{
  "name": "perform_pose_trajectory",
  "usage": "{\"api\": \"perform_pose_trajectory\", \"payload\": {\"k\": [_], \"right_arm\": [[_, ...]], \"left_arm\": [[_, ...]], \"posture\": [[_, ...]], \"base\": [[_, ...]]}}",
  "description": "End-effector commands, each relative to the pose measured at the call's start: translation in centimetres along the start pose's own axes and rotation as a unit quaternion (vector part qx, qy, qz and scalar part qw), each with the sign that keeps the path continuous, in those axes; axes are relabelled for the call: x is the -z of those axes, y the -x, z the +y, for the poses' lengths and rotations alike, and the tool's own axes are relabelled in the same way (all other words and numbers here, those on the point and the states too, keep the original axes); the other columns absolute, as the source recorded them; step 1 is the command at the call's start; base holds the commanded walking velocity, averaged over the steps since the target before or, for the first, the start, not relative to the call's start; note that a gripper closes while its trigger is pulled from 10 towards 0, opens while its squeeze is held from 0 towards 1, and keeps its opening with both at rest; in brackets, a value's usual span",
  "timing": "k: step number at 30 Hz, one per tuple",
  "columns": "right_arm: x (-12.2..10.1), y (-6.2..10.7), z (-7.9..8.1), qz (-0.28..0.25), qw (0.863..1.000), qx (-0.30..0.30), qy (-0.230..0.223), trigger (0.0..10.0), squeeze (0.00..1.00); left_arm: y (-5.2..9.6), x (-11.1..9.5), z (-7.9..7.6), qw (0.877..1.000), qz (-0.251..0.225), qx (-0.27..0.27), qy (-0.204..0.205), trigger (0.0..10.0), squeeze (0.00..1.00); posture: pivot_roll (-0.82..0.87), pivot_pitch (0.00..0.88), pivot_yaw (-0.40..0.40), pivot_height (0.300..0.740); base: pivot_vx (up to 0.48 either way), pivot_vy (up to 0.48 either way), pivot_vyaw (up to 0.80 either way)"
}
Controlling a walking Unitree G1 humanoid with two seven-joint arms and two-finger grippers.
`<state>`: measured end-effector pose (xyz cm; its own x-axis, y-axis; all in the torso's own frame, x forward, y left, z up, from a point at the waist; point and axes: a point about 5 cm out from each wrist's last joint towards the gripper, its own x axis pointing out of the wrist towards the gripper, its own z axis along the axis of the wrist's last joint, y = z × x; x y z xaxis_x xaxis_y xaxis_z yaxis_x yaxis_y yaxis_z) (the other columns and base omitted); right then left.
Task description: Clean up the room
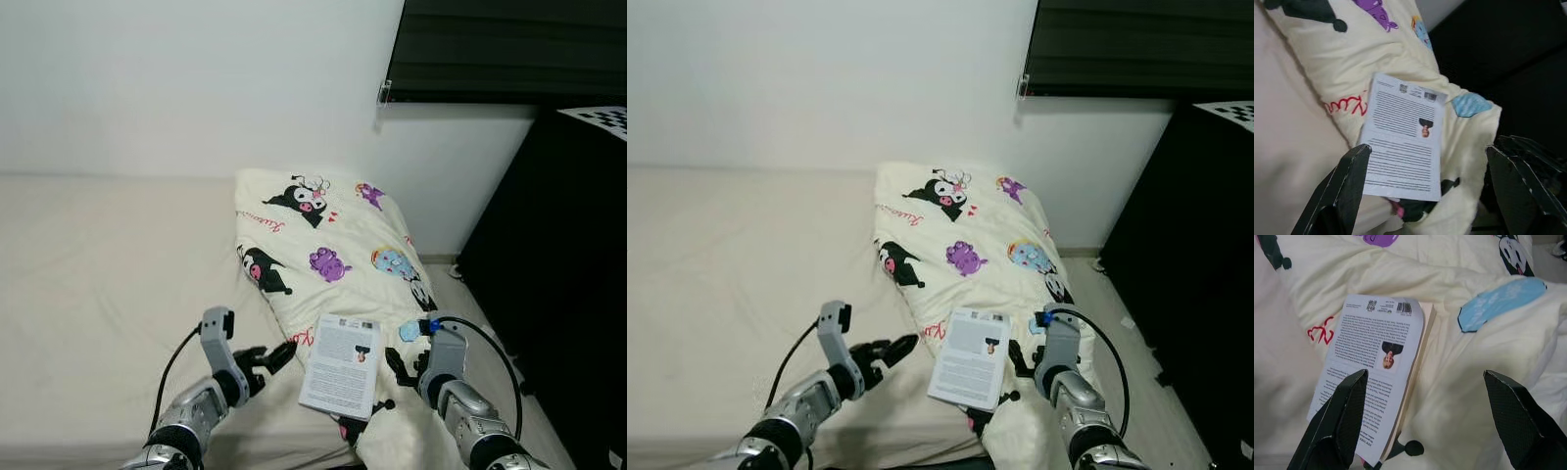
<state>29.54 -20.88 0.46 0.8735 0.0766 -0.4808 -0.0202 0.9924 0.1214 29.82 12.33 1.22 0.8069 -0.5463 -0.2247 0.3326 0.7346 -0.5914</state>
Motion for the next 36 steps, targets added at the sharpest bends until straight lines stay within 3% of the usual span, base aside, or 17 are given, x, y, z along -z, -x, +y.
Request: {"api": "perform_pose_trajectory", "payload": {"k": [1,3,4,7,8,11,18,23,33,36], "right_arm": [[-0.1,0.0,-0.1,-0.003,1.0,0.003,0.002,10.0,0.0],[-0.1,0.0,-0.1,-0.005,1.0,0.003,0.001,10.0,0.0],[-0.3,0.1,-0.3,-0.011,1.0,0.004,-0.003,10.0,0.0],[-0.4,0.1,-0.4,-0.013,1.0,0.004,-0.004,10.0,0.0],[-0.4,0.1,-0.4,-0.013,1.0,0.005,-0.004,10.0,0.0],[-0.6,0.0,-0.6,-0.008,1.0,0.012,-0.007,10.0,0.0],[-0.9,-0.1,-0.7,-0.01,1.0,0.016,-0.01,10.0,0.0],[-1.2,-0.2,-0.6,-0.015,1.0,0.015,-0.015,10.0,0.0],[-1.5,-0.3,-0.1,-0.026,0.999,0.007,-0.021,10.0,0.0],[-1.5,-0.3,0.0,-0.026,0.999,0.005,-0.021,10.0,0.0]], "left_arm": [[-0.1,0.2,0.0,1.0,0.007,-0.014,-0.019,10.0,0.0],[-0.1,0.1,0.0,0.999,0.007,-0.02,-0.028,10.0,0.0],[0.1,-0.2,0.6,0.996,0.012,-0.059,-0.071,10.0,0.0],[0.1,-0.3,0.7,0.994,0.011,-0.068,-0.082,10.0,0.0],[0.1,-0.3,0.7,0.994,0.011,-0.066,-0.081,10.0,0.0],[-0.1,-0.6,0.4,0.989,0.019,-0.054,-0.138,10.0,0.0],[-0.5,-1.0,-0.2,0.979,0.021,-0.049,-0.195,10.0,0.0],[-1.2,-1.2,-1.0,0.96,0.019,-0.057,-0.272,10.0,0.0],[-1.2,-2.1,-0.8,0.941,0.003,-0.099,-0.324,10.0,0.0],[-1.4,-2.6,-1.0,0.926,-0.006,-0.103,-0.362,10.0,0.0]], "posture": [[-0.06,0.0,-0.05,0.66],[-0.06,0.0,-0.05,0.66],[-0.06,0.0,-0.05,0.66],[-0.06,0.0,-0.048,0.66],[-0.06,0.0,-0.048,0.66],[-0.05,0.0,-0.051,0.66],[-0.05,0.0,-0.051,0.645],[-0.04,0.0,-0.051,0.625],[-0.03,0.0,-0.049,0.615],[-0.03,0.0,-0.049,0.615]], "base": [[0.0,0.0,0.0],[0.0,0.0,0.0],[0.0,0.0,0.0],[0.0,0.0,0.0],[0.0,0.0,0.0],[0.0,0.0,0.0],[0.0,0.0,0.0],[0.0,0.0,0.0],[0.0,0.0,0.0],[0.0,0.0,0.0]]}}
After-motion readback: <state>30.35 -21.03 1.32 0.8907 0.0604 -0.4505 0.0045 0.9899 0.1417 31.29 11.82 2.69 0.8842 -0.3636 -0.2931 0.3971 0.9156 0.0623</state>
